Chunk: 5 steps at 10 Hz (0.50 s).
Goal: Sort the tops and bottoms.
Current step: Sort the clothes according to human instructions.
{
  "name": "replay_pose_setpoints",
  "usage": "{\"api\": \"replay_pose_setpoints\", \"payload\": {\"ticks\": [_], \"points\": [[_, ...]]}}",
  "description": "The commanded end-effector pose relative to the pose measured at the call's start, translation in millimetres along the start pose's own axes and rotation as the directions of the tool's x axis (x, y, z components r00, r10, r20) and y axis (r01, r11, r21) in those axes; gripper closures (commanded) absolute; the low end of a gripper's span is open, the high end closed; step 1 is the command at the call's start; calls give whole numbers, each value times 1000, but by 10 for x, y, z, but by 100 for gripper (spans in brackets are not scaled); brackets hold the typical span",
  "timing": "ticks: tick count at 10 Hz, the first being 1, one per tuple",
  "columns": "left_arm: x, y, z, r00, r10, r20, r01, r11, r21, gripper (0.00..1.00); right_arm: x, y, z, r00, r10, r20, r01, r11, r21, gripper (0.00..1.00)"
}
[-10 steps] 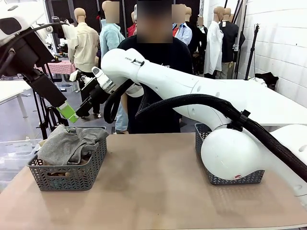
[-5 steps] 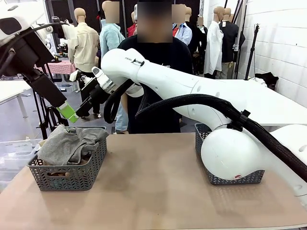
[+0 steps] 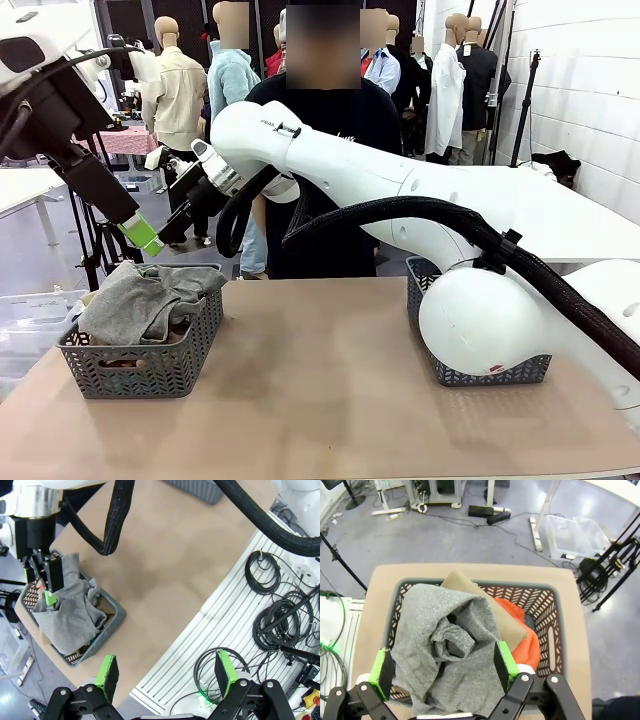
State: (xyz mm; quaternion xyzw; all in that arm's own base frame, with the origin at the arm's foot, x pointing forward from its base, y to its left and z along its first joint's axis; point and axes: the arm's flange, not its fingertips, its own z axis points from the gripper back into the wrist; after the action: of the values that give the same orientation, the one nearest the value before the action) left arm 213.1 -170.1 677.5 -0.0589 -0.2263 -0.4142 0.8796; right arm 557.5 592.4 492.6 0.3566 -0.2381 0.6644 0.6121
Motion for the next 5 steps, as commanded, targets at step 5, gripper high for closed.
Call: {"api": "replay_pose_setpoints", "payload": {"ticks": [5], "points": [[-7, 3, -1, 1000, 4, 1, -4, 1000, -2, 0, 20, 10, 14, 1000, 9, -13, -9, 1000, -13, 0]]}}
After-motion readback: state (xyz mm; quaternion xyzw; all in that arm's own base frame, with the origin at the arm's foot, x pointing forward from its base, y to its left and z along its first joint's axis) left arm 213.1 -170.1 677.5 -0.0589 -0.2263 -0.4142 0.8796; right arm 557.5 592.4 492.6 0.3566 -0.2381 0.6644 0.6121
